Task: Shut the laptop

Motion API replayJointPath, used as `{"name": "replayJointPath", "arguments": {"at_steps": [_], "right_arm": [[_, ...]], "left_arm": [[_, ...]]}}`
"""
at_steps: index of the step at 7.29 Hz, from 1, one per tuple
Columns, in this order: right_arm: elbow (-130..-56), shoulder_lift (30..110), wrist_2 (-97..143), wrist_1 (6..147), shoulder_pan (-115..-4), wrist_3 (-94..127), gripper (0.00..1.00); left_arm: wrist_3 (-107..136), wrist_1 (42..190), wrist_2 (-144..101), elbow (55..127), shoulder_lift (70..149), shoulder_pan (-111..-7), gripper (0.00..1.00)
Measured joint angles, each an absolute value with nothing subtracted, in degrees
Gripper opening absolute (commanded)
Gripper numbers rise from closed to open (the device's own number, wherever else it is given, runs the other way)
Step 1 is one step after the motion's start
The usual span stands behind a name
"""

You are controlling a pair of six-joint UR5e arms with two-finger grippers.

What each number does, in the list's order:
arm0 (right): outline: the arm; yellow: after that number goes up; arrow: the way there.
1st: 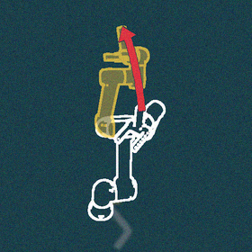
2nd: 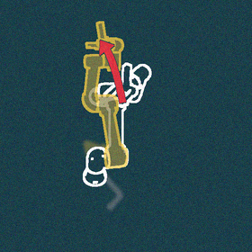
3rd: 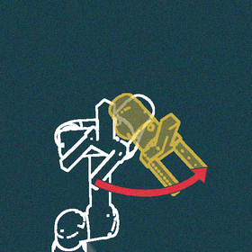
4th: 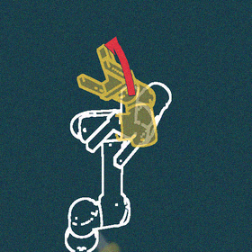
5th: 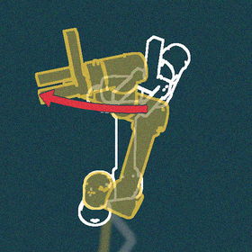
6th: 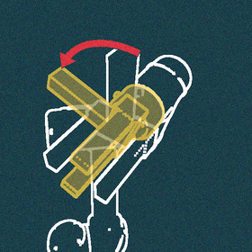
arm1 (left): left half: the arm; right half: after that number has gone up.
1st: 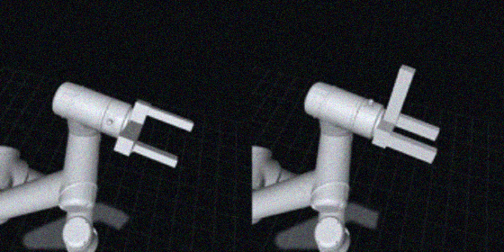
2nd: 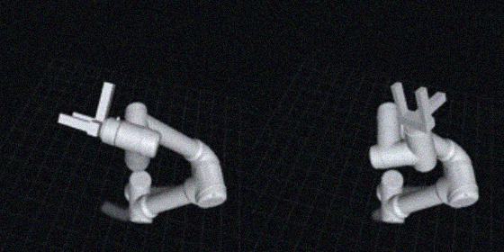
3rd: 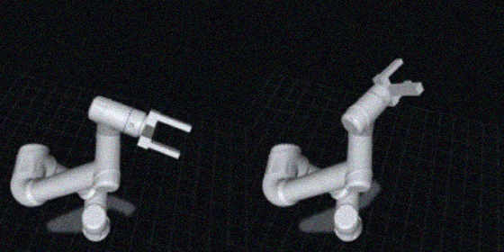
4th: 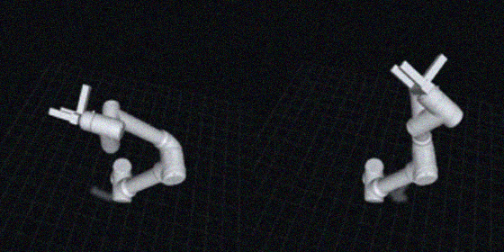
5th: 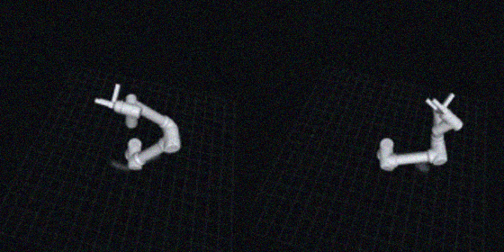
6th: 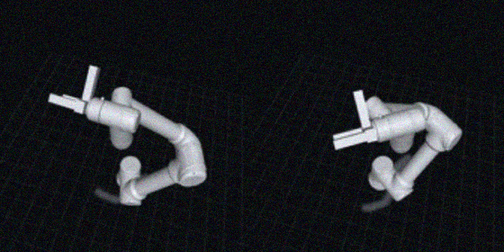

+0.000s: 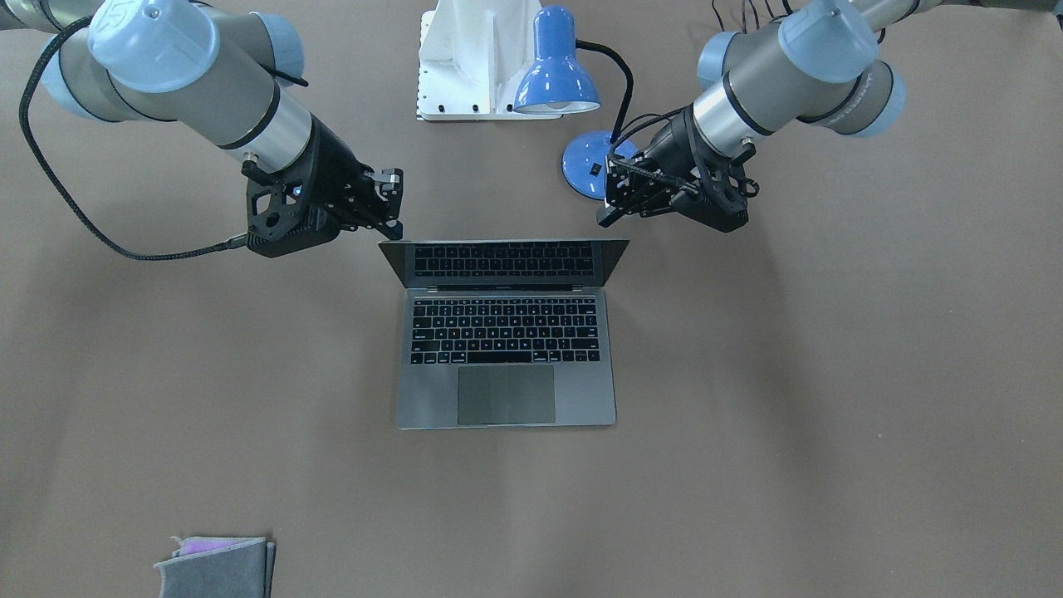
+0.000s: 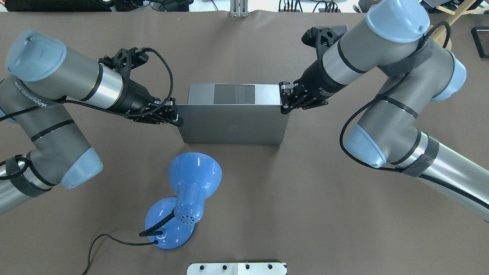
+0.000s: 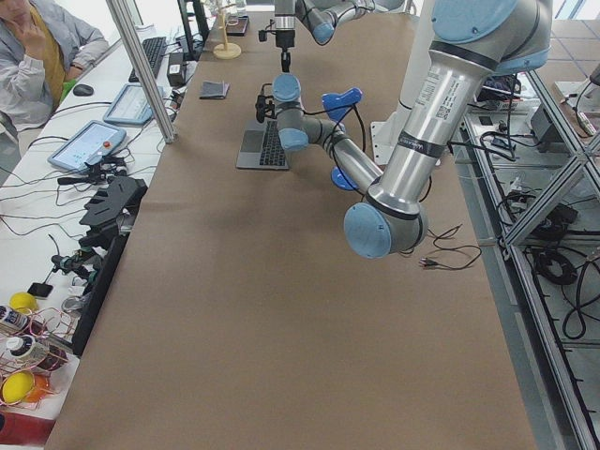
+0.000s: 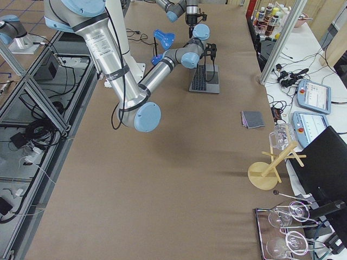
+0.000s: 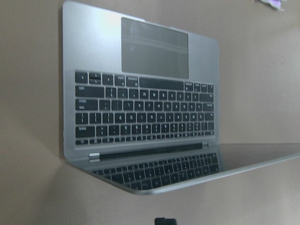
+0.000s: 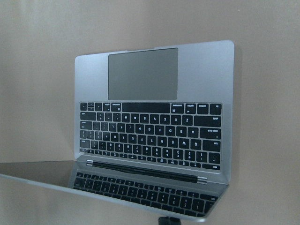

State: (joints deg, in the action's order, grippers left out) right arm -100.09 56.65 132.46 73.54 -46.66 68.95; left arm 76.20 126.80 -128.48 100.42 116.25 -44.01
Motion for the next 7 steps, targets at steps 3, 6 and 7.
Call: {"name": "replayJointPath", "arguments": {"at_steps": [3, 6, 7], "right_arm": [[-91.18, 51.58, 130.64, 72.34, -48.6, 68.4, 0.0], [-77.93, 46.05, 126.55, 65.95, -48.67, 68.19, 0.0], [-73.66, 43.76, 125.37, 65.41, -48.58, 68.13, 0.0]], "left_arm": [[75.11, 126.84, -123.09, 92.43, 122.69, -44.34, 0.0], [71.91, 127.23, -116.4, 82.07, 128.5, -44.37, 0.0], [70.95, 127.33, -114.51, 77.75, 130.73, -44.3, 0.0]]}}
